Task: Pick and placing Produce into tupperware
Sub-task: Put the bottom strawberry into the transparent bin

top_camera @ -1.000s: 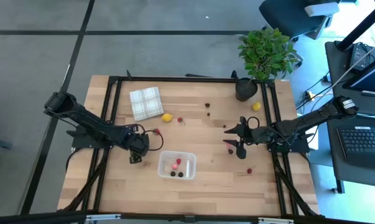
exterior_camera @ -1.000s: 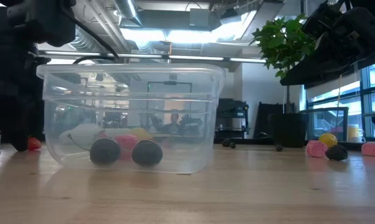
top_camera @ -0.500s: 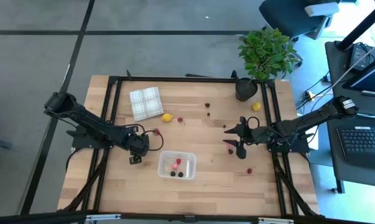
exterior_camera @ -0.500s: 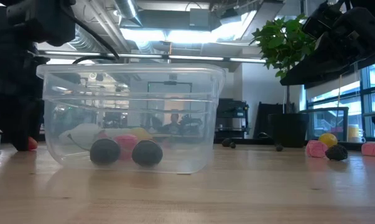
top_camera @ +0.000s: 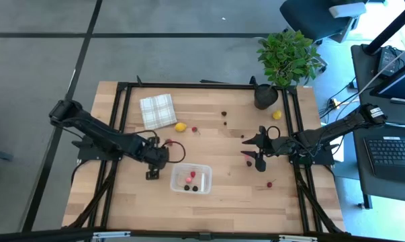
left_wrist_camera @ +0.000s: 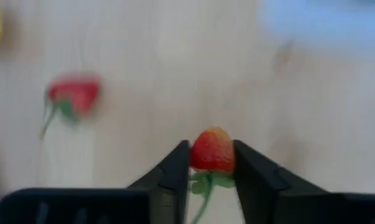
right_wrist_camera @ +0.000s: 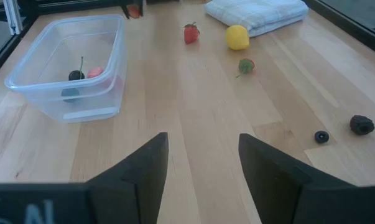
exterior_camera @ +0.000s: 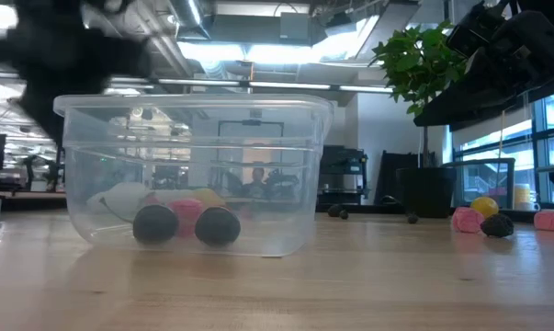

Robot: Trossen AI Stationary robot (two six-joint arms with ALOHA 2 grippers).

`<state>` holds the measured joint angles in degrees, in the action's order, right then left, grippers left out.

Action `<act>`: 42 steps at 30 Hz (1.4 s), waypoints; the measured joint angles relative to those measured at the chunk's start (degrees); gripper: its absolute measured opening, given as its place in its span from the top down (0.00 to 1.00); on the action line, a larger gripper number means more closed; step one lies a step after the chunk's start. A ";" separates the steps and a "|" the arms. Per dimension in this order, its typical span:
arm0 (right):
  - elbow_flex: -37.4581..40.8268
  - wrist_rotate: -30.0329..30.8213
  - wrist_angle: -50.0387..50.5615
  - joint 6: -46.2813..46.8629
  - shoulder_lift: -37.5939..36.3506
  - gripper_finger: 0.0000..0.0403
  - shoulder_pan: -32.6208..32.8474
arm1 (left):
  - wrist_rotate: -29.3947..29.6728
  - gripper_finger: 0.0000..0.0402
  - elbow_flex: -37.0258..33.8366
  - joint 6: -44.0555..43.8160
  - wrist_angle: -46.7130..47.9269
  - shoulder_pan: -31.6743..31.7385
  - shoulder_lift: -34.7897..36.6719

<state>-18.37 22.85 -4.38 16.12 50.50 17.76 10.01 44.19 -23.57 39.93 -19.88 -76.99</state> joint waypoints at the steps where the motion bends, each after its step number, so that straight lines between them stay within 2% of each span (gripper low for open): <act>1: 0.00 0.00 -0.01 -0.03 0.00 0.51 -0.02 | 0.33 0.76 1.50 1.32 -0.12 0.00 0.04; 9: 0.00 0.00 0.00 -0.05 0.00 0.51 0.00 | 1.68 0.78 10.81 8.95 -2.51 -0.28 0.06; 14: 0.00 -0.02 0.00 -0.09 0.00 0.51 0.00 | -0.87 0.76 11.39 13.56 -10.43 -0.53 -0.75; 21: 0.00 0.00 0.00 -0.09 0.00 0.51 -0.01 | -5.52 0.78 11.48 19.39 -17.45 -1.15 -7.78; 28: 0.00 -0.01 -0.02 -0.02 0.00 0.51 -0.01 | -5.65 0.75 16.24 21.02 -14.61 -1.16 -16.03; 33: 0.00 -0.01 -0.02 0.13 0.00 0.51 0.00 | -4.96 0.77 19.76 21.20 -9.91 -1.22 -20.88; 37: 0.00 0.00 -0.02 0.10 0.00 0.51 -0.02 | -4.80 0.77 20.11 20.96 -8.84 -1.18 -22.30; 42: 0.00 0.00 -0.02 0.16 0.00 0.51 -0.01 | -5.17 0.72 20.17 20.75 -8.88 -1.20 -22.41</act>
<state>-18.37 22.85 -4.40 16.28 50.50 17.75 4.84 64.36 -2.82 31.05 -21.08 -99.39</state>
